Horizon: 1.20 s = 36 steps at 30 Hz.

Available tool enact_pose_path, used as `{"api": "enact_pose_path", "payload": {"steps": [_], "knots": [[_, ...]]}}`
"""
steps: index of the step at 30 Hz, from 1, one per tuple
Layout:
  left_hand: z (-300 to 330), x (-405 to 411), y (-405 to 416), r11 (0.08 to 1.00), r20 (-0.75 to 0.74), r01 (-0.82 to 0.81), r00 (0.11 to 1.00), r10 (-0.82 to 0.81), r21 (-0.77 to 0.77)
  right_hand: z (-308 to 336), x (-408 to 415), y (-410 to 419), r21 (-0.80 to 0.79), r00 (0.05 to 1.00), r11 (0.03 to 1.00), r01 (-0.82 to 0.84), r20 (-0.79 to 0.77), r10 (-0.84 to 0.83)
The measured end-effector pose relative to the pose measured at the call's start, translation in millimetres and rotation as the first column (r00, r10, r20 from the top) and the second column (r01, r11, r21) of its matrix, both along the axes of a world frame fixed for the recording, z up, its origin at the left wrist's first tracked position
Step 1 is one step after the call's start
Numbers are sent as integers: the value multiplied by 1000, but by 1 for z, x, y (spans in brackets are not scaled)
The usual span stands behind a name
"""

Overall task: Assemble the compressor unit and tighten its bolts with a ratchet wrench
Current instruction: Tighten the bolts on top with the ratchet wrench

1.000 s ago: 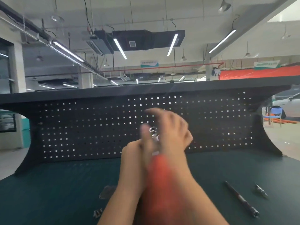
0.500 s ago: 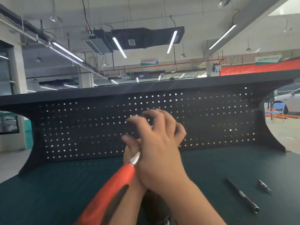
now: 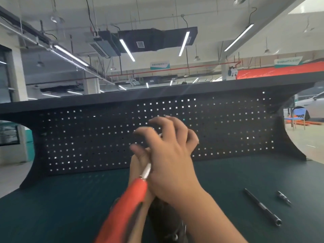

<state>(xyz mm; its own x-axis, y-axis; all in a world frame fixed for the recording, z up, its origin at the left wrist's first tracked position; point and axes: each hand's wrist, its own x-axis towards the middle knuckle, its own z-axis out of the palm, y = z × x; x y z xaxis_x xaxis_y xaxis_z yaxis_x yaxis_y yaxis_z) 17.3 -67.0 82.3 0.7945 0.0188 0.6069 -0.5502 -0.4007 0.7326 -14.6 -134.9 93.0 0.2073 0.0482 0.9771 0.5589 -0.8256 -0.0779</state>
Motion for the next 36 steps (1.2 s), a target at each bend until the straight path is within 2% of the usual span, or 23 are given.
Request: {"api": "enact_pose_path", "payload": {"steps": [3, 6, 7, 8, 10, 11, 12, 14, 16, 18, 19, 20, 21, 23, 25, 26, 27, 28, 30, 32, 34, 35, 36], "knots": [[-1, -8, 1, 995, 46, 69, 997, -66, -69, 10, 3, -23, 347, 949, 906, -243, -107, 295], [0, -21, -4, 990, 140, 135, 982, -127, -47, 19, 7, -52, 800, 684, 421, -428, -18, 729], [1, -22, -5, 987, 148, 150, 979, -141, -55, 19, 6, -50, 815, 675, 382, -435, 15, 737], [1, -19, -5, 987, 139, 148, 981, -137, -66, 17, 3, -44, 766, 738, 466, -442, 15, 675], [1, -8, -3, 999, 126, 38, 991, -37, -5, 9, -3, -20, 447, 937, 848, -284, -56, 343], [1, -2, -2, 999, 104, -27, 994, 23, 35, 4, -4, -10, 225, 988, 965, -134, -49, 148], [0, 2, -1, 998, 72, -49, 996, 47, 27, -1, -3, -3, 53, 1000, 998, -19, -20, 20], [-2, 6, 2, 1000, 14, -27, 1000, 27, -12, 2, 0, -2, 3, 997, 1000, -25, -74, 26], [-2, 1, 3, 999, 41, 24, 999, -23, -21, 10, 3, -19, 276, 941, 932, -237, -173, 290], [-1, -10, 0, 994, 134, 106, 986, -102, -28, 18, 4, -42, 663, 766, 637, -393, -147, 626], [0, -16, -3, 990, 151, 138, 980, -132, -31, 19, 6, -49, 784, 670, 470, -406, -95, 736], [0, -17, -3, 988, 152, 149, 978, -143, -33, 20, 5, -51, 832, 632, 386, -399, -56, 773], [0, -19, -3, 986, 138, 161, 979, -153, -51, 20, 4, -48, 824, 650, 391, -409, -38, 759], [4, -19, -3, 983, 76, 161, 985, -154, -94, 15, 1, -34, 649, 838, 660, -378, -62, 541], [-3, -18, -13, 992, 18, 85, 996, -84, -88, 7, -4, -12, 255, 984, 957, -141, -70, 163], [-3, -27, -16, 998, -62, -7, 998, 3, -68, 2, -4, -4, 86, 999, 996, -21, -28, 23], [-4, -25, -5, 959, -3, -219, 975, 224, 177, 0, -4, 0, -11, 999, 999, 41, -11, -41], [-9, -25, -4, 875, 184, -386, 921, 345, 292, 1, -3, -2, -19, 999, 999, 29, -41, -29], [-3, -32, -12, 998, -103, 20, 994, -26, -63, 7, 0, -20, 186, 975, 972, -142, -144, 170], [7, -26, -2, 989, 9, 102, 995, -102, -105, 15, 4, -45, 574, 850, 758, -311, -188, 491], [6, -23, 1, 981, 117, 183, 978, -174, -69, 18, 7, -57, 822, 615, 393, -411, -68, 785], [8, -25, -5, 969, 122, 220, 971, -206, -112, 18, 5, -52, 825, 589, 335, -455, -4, 808], [5, -25, -6, 963, 121, 262, 960, -252, -69, 14, 2, -42, 768, 663, 421, -483, 6, 749]]}}
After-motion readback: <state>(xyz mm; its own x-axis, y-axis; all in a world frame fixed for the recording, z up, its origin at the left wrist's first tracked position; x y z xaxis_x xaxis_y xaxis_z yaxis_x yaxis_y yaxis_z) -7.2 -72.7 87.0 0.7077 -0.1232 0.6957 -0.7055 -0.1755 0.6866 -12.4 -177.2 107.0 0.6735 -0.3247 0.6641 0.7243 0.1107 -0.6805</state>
